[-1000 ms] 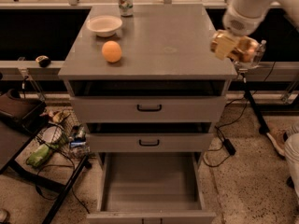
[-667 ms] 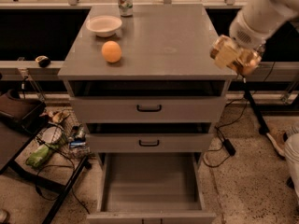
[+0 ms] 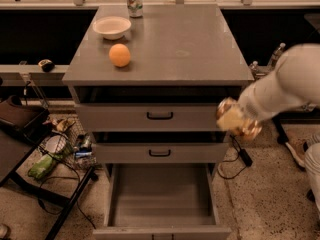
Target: Place orange can into bottom drawer
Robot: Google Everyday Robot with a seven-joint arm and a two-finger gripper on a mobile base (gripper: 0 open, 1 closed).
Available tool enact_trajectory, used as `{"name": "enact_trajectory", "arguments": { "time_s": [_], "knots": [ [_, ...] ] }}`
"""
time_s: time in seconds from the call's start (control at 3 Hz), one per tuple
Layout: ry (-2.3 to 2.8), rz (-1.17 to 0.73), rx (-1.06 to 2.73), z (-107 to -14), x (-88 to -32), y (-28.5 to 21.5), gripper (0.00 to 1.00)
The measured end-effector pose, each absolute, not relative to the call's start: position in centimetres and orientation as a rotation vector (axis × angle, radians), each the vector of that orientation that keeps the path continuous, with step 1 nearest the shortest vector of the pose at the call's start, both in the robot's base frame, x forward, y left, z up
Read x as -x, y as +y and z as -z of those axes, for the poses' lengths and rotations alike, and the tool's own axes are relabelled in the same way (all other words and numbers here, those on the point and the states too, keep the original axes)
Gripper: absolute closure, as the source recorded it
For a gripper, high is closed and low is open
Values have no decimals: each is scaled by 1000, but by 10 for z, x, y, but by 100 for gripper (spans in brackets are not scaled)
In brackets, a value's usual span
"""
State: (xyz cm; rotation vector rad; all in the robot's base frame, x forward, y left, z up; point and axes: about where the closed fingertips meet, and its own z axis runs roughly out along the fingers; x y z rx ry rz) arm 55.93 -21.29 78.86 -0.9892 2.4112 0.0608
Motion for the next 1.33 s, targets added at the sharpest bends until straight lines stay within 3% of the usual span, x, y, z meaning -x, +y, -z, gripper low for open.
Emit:
{"name": "enact_trajectory", "arguments": {
  "time_s": [0.67,1.33],
  "knots": [
    [2656,-436,887,-563,-500,-232,100],
    [2676,-481,884,-542,-495,-228,100]
  ]
}}
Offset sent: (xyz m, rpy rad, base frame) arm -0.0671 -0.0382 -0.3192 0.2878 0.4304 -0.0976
